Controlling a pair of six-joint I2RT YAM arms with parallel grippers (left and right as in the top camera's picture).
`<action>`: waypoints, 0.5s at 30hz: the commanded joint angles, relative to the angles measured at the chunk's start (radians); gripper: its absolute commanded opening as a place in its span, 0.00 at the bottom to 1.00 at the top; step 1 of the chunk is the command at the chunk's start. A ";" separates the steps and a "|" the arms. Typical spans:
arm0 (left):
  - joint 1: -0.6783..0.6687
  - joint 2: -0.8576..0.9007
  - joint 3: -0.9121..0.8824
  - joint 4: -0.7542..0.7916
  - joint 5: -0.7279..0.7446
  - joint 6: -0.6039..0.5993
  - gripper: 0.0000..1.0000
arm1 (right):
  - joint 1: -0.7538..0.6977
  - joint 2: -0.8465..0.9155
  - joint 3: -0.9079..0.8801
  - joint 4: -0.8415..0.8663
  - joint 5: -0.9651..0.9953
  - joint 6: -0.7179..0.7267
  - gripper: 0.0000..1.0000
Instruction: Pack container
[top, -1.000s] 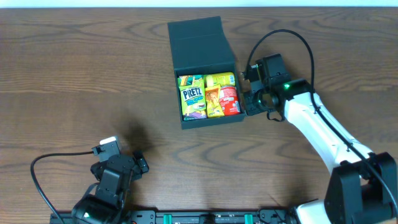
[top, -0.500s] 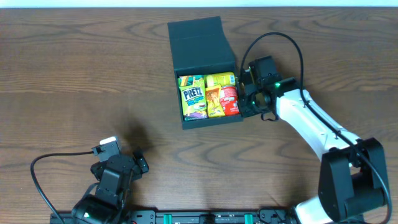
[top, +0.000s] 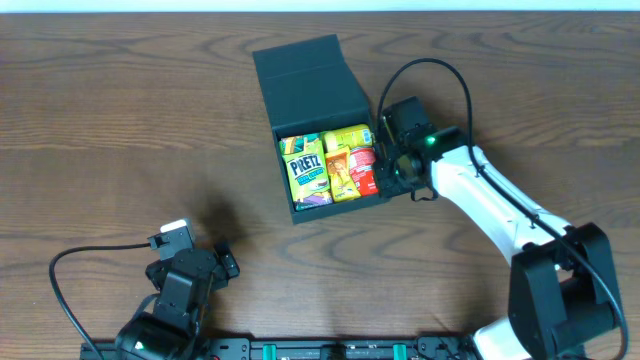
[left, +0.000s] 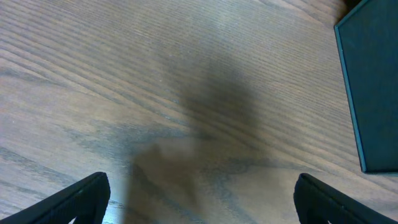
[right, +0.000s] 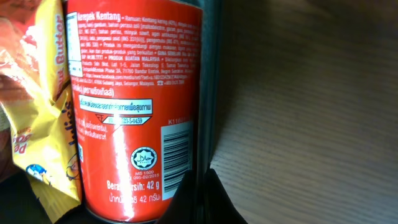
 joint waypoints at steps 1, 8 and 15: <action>0.002 -0.002 0.000 -0.001 -0.019 -0.011 0.95 | 0.040 0.007 -0.014 -0.021 0.010 0.100 0.01; 0.002 -0.002 0.000 -0.001 -0.019 -0.011 0.95 | 0.097 -0.032 -0.074 -0.024 0.025 0.274 0.01; 0.002 -0.002 0.000 -0.001 -0.019 -0.011 0.95 | 0.121 -0.168 -0.198 0.018 0.034 0.328 0.01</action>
